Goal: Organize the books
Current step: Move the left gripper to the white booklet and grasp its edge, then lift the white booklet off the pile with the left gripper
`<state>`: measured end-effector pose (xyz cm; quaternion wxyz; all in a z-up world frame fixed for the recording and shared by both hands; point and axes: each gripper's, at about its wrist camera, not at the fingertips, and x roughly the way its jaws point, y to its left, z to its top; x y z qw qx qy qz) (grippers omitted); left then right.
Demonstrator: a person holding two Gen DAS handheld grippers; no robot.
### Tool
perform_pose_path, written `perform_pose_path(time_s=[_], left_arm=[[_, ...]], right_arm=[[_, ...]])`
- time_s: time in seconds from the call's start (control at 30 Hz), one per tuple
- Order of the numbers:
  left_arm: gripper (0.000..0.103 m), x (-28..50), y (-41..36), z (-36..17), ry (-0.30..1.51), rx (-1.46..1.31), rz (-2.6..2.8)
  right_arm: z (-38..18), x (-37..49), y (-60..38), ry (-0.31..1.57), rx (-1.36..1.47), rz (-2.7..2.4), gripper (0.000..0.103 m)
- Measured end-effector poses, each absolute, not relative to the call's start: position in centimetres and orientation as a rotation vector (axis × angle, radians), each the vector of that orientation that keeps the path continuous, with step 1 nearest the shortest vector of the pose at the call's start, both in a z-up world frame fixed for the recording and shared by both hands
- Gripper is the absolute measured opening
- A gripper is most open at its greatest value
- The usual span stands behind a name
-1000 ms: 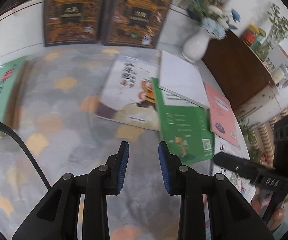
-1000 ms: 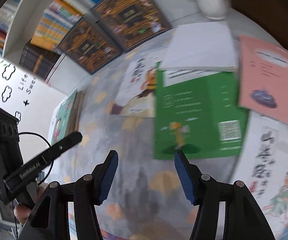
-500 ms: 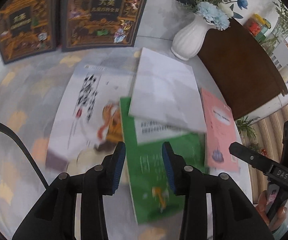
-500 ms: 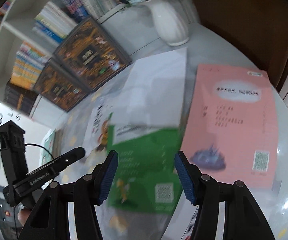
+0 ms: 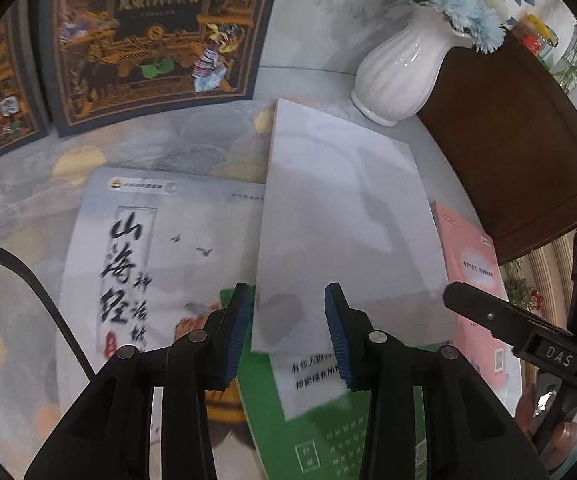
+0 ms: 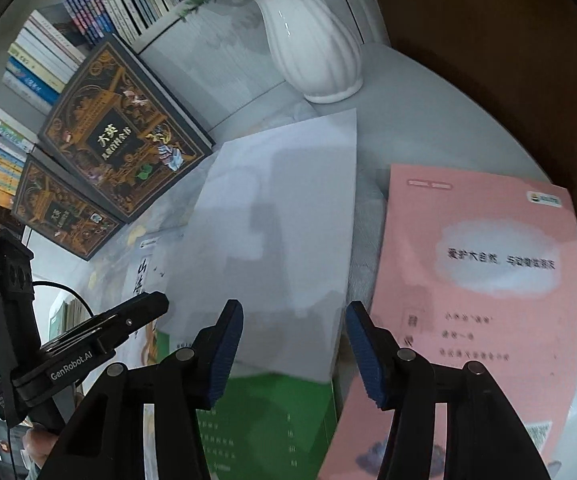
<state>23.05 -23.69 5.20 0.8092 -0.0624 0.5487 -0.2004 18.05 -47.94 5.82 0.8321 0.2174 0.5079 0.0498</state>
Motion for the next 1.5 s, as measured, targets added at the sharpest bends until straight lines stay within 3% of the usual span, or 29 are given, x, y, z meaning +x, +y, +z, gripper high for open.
perform_pose_path(time_s=[0.23, 0.57, 0.97, 1.23, 1.5], left_arm=[[0.040, 24.2, -24.5, 4.7, 1.180, -0.108, -0.444], [0.041, 20.9, -24.5, 6.0, 1.168, -0.062, -0.491], [0.041, 5.0, -14.6, 5.1, 1.284, -0.162, -0.366], [0.042, 2.0, -13.3, 3.9, 1.283, -0.263, -0.326], [0.052, 2.8, -13.7, 3.3, 1.257, -0.238, -0.246]], right_arm=[[4.2, 19.5, -47.6, 1.119, 0.469, 0.102, 0.053], [6.5, 17.9, -46.7, 1.095, 0.340, 0.124, 0.054], [3.6, 5.8, -40.0, 1.274, 0.298, 0.382, 0.054], [3.8, 3.6, -37.9, 1.239, 0.135, 0.363, 0.053], [4.8, 2.8, -39.6, 1.267, 0.361, 0.490, 0.057]])
